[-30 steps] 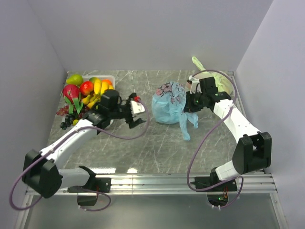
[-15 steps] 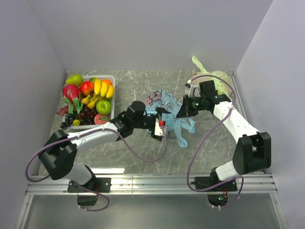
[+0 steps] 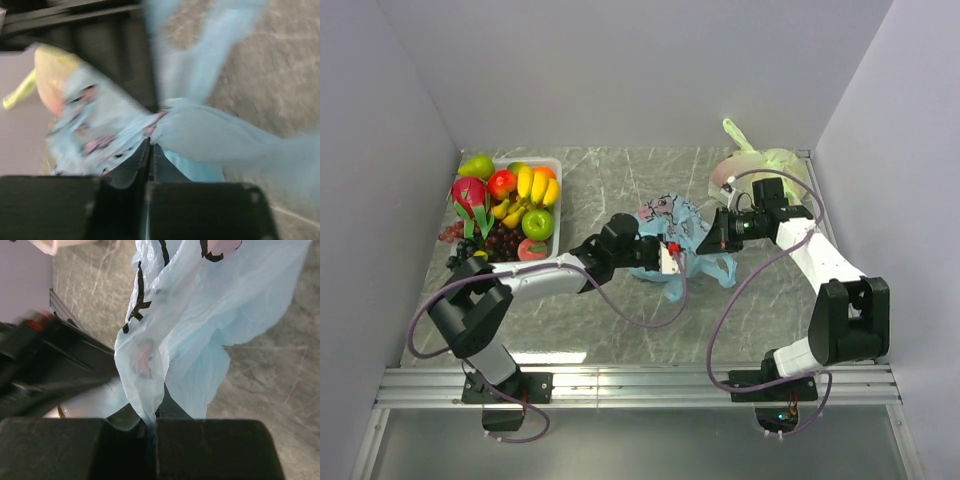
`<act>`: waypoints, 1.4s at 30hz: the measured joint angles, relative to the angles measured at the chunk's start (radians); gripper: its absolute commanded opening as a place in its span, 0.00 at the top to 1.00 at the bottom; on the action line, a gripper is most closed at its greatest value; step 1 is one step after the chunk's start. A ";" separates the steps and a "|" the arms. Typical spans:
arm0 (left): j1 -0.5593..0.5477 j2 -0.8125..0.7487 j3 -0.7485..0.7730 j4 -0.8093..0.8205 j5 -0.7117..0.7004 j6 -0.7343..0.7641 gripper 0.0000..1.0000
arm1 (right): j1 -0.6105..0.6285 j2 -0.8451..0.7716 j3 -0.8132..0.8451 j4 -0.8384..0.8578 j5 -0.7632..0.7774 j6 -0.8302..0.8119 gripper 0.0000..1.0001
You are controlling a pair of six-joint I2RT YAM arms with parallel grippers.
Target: Place the fake fruits into the plastic bag and tie a complex knot
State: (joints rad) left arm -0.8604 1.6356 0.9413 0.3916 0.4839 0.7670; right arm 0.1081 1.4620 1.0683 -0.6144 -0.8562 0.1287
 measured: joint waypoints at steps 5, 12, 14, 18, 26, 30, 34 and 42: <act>0.076 -0.121 -0.006 -0.019 -0.022 -0.209 1.00 | -0.040 -0.031 -0.049 -0.009 -0.006 -0.011 1.00; 0.272 -0.369 -0.088 -0.063 -0.034 -0.483 1.00 | -0.119 -0.055 -0.061 -0.023 -0.024 -0.045 1.00; 0.364 -0.391 -0.089 -0.087 -0.027 -0.594 1.00 | -0.125 -0.077 -0.082 -0.027 -0.019 -0.051 1.00; 0.579 -0.415 -0.113 -0.151 -0.018 -0.797 1.00 | -0.136 -0.154 -0.133 -0.029 0.024 -0.075 1.00; 0.732 -0.421 -0.150 -0.278 -0.006 -0.920 0.85 | -0.188 -0.197 -0.165 -0.071 0.134 -0.185 1.00; 0.698 -0.398 -0.063 -0.403 0.110 -0.849 0.01 | -0.175 -0.196 -0.163 -0.092 0.134 -0.198 1.00; 0.524 -0.347 0.164 -0.548 0.122 -0.772 0.01 | -0.139 -0.196 -0.153 -0.096 0.130 -0.178 1.00; 0.157 -0.325 0.262 -0.580 -0.041 -0.814 0.01 | -0.104 -0.265 -0.153 -0.052 0.115 -0.056 1.00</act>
State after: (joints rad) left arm -0.7033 1.3106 1.2037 -0.1886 0.4431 -0.0475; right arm 0.0040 1.1973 0.9154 -0.6666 -0.7414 0.0723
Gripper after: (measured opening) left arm 0.993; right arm 0.008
